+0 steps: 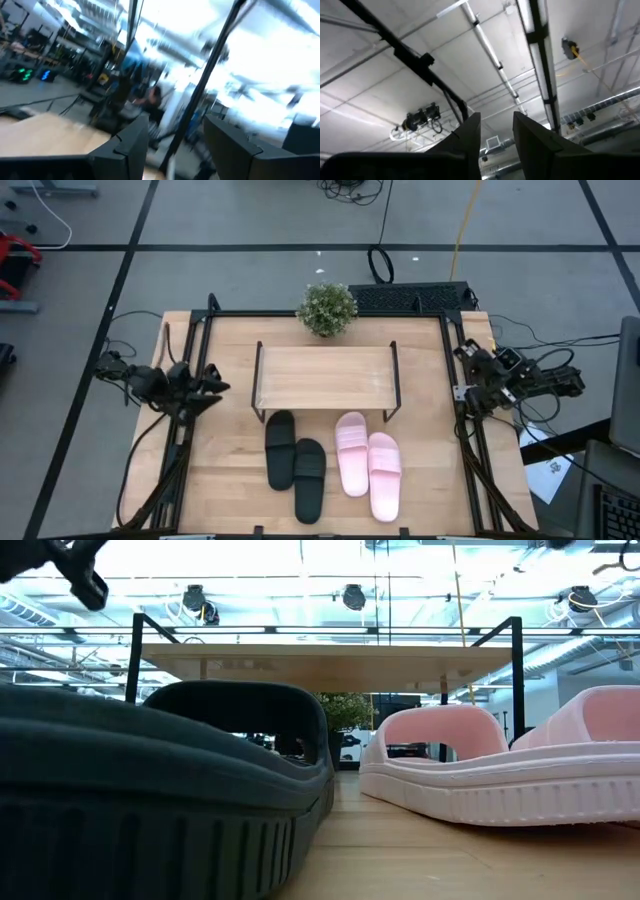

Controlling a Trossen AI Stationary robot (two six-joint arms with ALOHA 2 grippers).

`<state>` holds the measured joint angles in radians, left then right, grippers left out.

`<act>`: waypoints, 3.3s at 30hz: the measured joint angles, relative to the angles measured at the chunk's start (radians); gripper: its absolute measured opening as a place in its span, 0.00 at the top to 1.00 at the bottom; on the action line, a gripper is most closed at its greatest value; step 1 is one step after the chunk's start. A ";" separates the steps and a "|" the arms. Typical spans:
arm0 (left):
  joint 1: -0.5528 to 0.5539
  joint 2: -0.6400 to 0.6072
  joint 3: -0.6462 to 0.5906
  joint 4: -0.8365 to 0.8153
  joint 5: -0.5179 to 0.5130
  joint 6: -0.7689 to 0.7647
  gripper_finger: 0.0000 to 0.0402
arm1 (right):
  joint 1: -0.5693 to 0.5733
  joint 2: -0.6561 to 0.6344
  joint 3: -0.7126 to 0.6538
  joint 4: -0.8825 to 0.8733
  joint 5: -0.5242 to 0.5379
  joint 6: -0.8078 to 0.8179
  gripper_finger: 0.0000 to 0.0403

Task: Pick and place slides into the shelf
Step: Put the black slide on the shelf

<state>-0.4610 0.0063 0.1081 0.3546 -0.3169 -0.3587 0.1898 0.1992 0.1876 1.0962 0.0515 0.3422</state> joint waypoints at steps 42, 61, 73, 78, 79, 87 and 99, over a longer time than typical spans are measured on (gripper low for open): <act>-0.259 1.032 1.094 -0.424 -0.016 -0.036 0.53 | 0.000 0.253 0.132 0.112 -0.107 0.043 0.74; -0.434 1.724 1.536 -1.285 -0.135 -1.046 0.53 | 0.000 0.253 0.133 0.083 -0.109 0.215 0.74; -0.347 1.892 1.534 -1.592 -0.099 -1.001 0.53 | 0.000 0.253 0.133 0.031 -0.109 0.223 0.74; -0.309 1.916 1.534 -1.591 -0.106 -0.871 0.53 | 0.000 0.253 0.133 -0.001 -0.109 0.214 0.74; -0.301 1.917 1.534 -1.591 -0.113 -0.857 0.53 | 0.000 0.253 0.133 -0.010 -0.109 0.209 0.74; -0.246 1.918 1.534 -1.656 -0.160 -0.837 0.53 | 0.000 0.253 0.133 -0.097 -0.109 0.125 0.74; -0.195 1.918 1.468 -1.583 -0.133 -0.690 0.53 | 0.000 0.253 0.133 -0.108 -0.107 0.053 0.74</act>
<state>-0.6558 1.9240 1.5762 -1.2287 -0.4497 -1.0483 0.1900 0.4522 0.3202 0.9886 -0.0559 0.3954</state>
